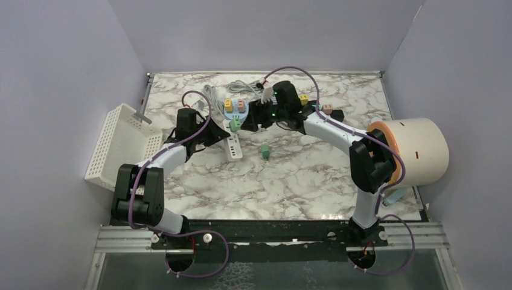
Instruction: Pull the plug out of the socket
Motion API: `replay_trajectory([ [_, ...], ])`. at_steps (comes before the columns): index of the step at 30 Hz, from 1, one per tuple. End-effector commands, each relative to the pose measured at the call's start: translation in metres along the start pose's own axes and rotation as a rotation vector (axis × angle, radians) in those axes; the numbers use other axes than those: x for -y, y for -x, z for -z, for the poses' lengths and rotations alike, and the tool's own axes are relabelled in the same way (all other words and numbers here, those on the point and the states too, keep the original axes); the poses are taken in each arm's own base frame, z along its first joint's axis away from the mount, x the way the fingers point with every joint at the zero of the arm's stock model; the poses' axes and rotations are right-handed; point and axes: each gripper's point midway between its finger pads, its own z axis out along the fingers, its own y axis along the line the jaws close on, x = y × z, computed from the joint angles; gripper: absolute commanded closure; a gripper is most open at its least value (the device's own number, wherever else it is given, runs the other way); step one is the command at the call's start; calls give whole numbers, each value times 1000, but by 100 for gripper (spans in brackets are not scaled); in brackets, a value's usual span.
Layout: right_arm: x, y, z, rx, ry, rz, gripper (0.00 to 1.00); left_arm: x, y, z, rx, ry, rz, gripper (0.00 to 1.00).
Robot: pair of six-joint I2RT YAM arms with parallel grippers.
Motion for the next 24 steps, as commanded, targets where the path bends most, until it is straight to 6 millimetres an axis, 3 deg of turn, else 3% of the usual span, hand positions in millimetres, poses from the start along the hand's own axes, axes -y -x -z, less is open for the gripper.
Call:
replay_trajectory([
  [1,-12,15,-34,15,14,15,29,26,16,0,36,-82,-65,100],
  [7,-12,12,-57,-7,26,4,30,27,14,2,36,-81,-70,100],
  [13,-8,7,-66,-25,17,-6,37,32,13,5,47,-90,-85,100],
  [16,-8,6,-68,-20,17,-14,55,34,9,5,39,-96,-90,100],
  [19,-8,7,-69,-17,20,-19,93,34,2,4,24,-91,-85,100],
  [20,-9,7,-68,-16,21,-19,98,35,-1,4,18,-93,-82,100],
  [22,-11,10,-67,-7,29,-19,99,33,-8,3,-4,-85,-69,97],
  [24,-14,13,-65,4,38,-19,99,30,-16,2,-27,-78,-55,85],
])
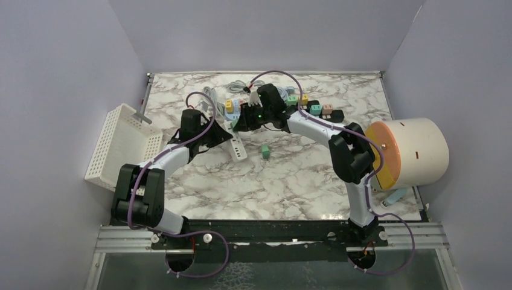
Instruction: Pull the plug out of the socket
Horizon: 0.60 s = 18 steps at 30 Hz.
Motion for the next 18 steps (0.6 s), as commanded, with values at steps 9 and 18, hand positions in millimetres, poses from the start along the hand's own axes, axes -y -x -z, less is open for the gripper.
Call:
replay_trajectory([
  [9,-29,26,7,82,104,-1,99,17,-24,4,-43,-73,4,40],
  [18,-39,32,13,99,137,-12,99,16,-28,3,-43,-88,27,87],
])
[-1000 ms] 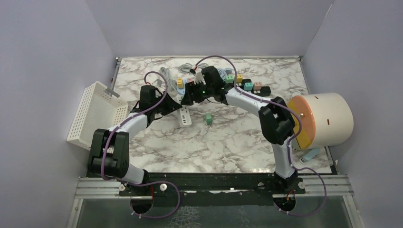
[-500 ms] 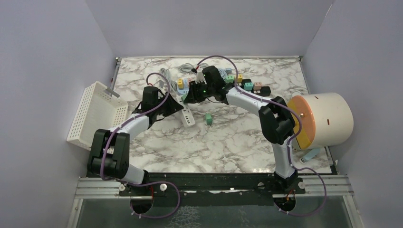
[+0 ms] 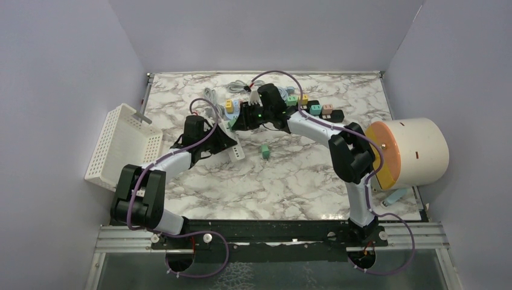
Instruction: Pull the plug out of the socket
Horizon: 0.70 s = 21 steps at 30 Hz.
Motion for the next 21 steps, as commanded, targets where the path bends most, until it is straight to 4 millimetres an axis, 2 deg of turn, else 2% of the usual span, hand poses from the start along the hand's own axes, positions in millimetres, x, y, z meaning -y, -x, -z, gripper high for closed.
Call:
replay_trajectory([
  [1,-33,26,14,73,99,31,99,10,2,3,17,-49,0,100],
  [6,-39,36,31,90,88,75,99,-7,-6,-3,-12,-14,78,100],
  [8,-41,44,50,119,86,101,99,-21,-5,-3,-23,16,124,100],
  [11,-51,52,85,135,203,109,99,-45,0,-1,-26,80,189,100],
  [14,-60,50,109,105,299,109,99,-56,9,0,-11,119,211,100],
  [16,-56,50,120,110,230,137,99,-56,16,2,7,138,198,100],
  [18,-43,39,128,94,145,154,99,-53,27,3,24,139,175,100],
  [20,-22,18,138,57,57,171,99,-48,41,4,41,122,141,100],
  [21,-6,-2,143,22,31,154,99,-45,47,3,35,108,113,100],
])
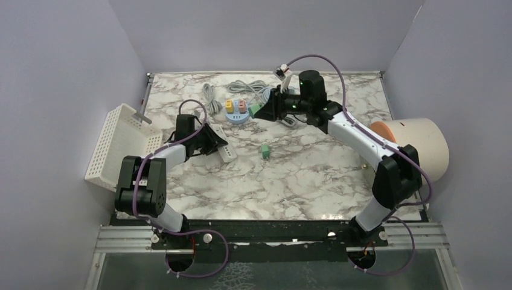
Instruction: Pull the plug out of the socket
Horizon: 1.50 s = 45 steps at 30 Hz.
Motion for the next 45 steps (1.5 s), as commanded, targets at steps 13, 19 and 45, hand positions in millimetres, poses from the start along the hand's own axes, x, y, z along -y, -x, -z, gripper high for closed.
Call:
replay_trajectory([
  [13,85,-187,73,-337,-121,-329,95,4,67,2,-1,116,-328,59],
  [19,103,-202,58,-355,-117,-361,88,2,73,16,19,174,-366,12],
  [45,135,-21,-85,-87,-622,91,30,16,90,54,223,172,-426,1],
])
